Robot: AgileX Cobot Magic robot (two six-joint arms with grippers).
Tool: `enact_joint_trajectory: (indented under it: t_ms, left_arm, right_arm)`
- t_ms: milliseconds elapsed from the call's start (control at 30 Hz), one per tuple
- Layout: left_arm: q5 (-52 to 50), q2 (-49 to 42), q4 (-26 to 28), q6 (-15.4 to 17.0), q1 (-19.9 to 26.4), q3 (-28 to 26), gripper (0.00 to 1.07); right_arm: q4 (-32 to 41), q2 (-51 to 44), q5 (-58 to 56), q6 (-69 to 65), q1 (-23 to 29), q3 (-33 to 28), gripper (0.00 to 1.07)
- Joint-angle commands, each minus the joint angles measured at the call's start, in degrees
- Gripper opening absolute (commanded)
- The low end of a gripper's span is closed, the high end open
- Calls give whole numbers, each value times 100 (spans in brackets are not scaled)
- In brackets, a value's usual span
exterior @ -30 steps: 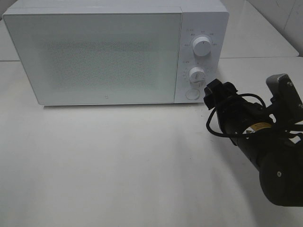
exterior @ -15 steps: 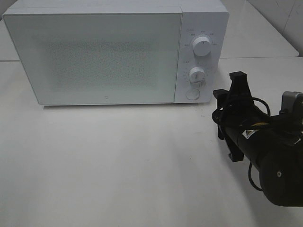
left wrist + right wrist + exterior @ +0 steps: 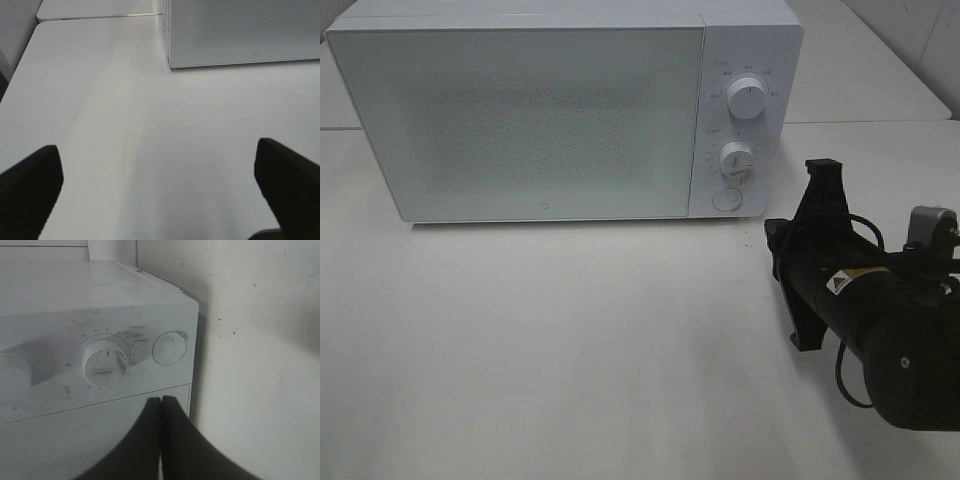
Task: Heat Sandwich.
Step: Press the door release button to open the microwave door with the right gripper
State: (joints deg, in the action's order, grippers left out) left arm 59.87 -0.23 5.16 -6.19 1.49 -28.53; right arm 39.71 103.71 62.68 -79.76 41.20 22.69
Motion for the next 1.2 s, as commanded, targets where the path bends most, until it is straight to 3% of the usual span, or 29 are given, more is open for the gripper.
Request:
enact_joint_trajectory:
  t_ms: [33, 400, 1200]
  left_arm:
    - [-92, -155, 29, 17, 11, 11, 100]
    - [-92, -155, 29, 17, 11, 11, 100]
    - [-92, -155, 29, 17, 11, 11, 100]
  right_arm:
    - [-138, -17, -189, 115, -52, 189, 1]
    - [-710, 269, -997, 269, -699, 854, 0]
    - [-602, 1879, -1129, 29, -1049, 2567, 0]
